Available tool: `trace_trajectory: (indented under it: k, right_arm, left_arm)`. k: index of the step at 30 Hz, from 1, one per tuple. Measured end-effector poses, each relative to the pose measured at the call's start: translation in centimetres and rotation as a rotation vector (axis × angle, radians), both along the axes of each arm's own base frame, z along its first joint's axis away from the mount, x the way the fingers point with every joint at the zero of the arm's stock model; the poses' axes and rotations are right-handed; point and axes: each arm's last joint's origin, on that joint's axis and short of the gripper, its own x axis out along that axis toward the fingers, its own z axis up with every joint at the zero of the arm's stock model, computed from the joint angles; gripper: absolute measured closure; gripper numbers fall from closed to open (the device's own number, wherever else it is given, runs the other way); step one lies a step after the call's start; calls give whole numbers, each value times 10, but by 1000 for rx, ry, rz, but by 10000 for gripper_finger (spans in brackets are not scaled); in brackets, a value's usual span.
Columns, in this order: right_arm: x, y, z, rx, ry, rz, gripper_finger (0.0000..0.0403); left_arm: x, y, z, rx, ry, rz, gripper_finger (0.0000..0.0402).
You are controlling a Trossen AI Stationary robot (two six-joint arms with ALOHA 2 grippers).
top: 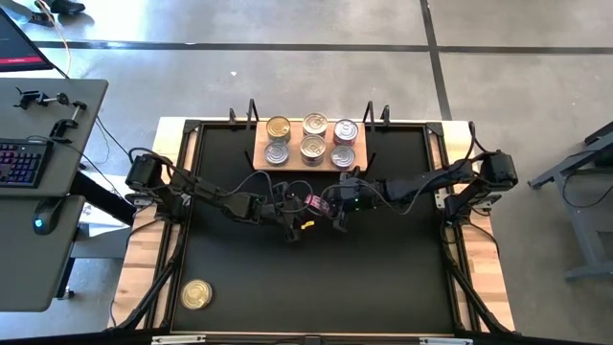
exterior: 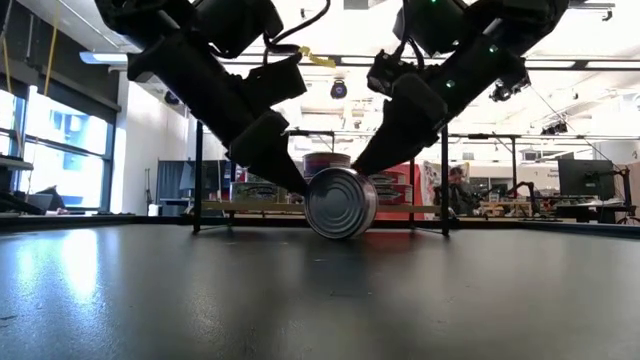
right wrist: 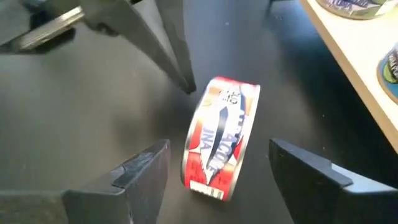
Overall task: Stack canned seafood by type on shelf
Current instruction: Stack the red tuna can on top of the red tuna can on the shelf
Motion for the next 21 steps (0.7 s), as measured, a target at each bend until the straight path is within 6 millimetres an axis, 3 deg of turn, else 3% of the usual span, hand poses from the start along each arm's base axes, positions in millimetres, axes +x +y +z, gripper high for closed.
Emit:
trace_trajectory:
  k: [10,14,18,21]
  right_arm:
    - [13,-2,-18,-42,-34,-73,145]
    - [13,-3,-22,-49,-18,-76,193]
    - [12,-1,-23,-74,2,-50,282]
    - [5,5,-15,-112,34,-14,280]
  left_arm:
    - [5,-2,5,1,-70,-15,401]
    - [5,-14,8,-1,-109,-54,401]
    - [2,-31,12,27,-123,-88,401]
    - [-11,-44,16,60,-85,-51,401]
